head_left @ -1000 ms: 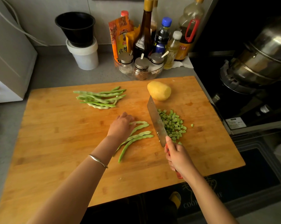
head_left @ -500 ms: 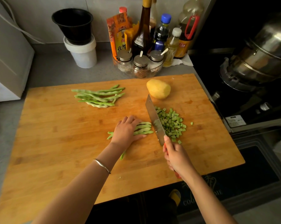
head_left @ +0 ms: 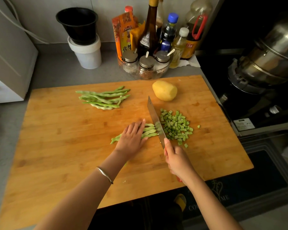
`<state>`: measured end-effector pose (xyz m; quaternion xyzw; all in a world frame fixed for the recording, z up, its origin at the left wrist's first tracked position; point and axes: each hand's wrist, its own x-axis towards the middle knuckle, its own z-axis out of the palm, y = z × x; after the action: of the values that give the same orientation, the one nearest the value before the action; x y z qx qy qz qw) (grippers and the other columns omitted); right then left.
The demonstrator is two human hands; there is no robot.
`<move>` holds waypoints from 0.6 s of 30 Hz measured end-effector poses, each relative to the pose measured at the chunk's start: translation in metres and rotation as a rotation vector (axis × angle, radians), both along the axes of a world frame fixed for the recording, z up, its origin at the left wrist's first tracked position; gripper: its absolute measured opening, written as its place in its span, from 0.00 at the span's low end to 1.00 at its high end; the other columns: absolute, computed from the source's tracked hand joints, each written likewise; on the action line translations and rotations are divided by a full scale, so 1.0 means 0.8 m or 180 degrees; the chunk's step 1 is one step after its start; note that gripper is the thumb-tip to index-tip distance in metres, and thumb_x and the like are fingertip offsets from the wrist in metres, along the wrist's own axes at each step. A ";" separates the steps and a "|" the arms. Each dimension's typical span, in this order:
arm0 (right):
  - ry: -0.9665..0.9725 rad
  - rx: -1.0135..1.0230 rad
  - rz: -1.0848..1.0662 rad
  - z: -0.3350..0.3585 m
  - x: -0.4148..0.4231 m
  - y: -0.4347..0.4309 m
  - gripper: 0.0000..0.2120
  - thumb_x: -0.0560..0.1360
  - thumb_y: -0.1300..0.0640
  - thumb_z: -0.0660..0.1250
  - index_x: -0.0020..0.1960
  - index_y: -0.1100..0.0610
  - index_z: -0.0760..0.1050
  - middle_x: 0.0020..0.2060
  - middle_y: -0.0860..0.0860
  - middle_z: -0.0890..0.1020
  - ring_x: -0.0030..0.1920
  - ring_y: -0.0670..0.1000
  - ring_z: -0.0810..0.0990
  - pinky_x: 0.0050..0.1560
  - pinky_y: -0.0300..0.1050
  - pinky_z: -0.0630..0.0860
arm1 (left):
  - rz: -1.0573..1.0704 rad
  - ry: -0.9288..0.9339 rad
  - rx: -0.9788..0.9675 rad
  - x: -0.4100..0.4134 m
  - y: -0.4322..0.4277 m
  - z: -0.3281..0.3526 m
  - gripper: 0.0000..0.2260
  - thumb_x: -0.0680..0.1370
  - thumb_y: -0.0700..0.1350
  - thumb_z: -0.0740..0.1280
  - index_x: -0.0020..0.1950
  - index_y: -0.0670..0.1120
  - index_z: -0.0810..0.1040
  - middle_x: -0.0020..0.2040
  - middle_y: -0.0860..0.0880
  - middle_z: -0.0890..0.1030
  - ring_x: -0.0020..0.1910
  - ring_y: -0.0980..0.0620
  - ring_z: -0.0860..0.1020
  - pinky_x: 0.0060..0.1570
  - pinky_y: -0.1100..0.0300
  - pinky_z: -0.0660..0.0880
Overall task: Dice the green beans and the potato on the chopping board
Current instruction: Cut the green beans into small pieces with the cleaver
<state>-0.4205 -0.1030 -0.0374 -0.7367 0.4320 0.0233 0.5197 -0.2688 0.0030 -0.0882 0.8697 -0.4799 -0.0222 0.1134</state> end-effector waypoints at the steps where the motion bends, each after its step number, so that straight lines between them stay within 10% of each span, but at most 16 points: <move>1: 0.0001 -0.0004 0.0008 0.000 0.000 0.000 0.27 0.79 0.35 0.51 0.34 0.55 0.67 0.17 0.45 0.66 0.19 0.44 0.63 0.27 0.42 0.60 | 0.0003 0.0023 -0.0005 -0.001 0.000 0.001 0.28 0.79 0.56 0.50 0.71 0.40 0.69 0.60 0.43 0.77 0.56 0.44 0.76 0.53 0.52 0.76; 18: -0.0289 0.0082 -0.0080 0.007 0.000 -0.002 0.26 0.80 0.38 0.50 0.33 0.56 0.66 0.19 0.46 0.64 0.19 0.45 0.62 0.26 0.40 0.58 | 0.0392 0.0916 -0.1255 -0.003 0.002 -0.015 0.17 0.72 0.48 0.73 0.61 0.48 0.80 0.59 0.49 0.81 0.59 0.48 0.77 0.57 0.57 0.74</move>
<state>-0.4209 -0.1049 -0.0315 -0.7248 0.4168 -0.0111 0.5485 -0.2716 0.0045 -0.1002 0.8462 -0.4000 -0.0448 0.3491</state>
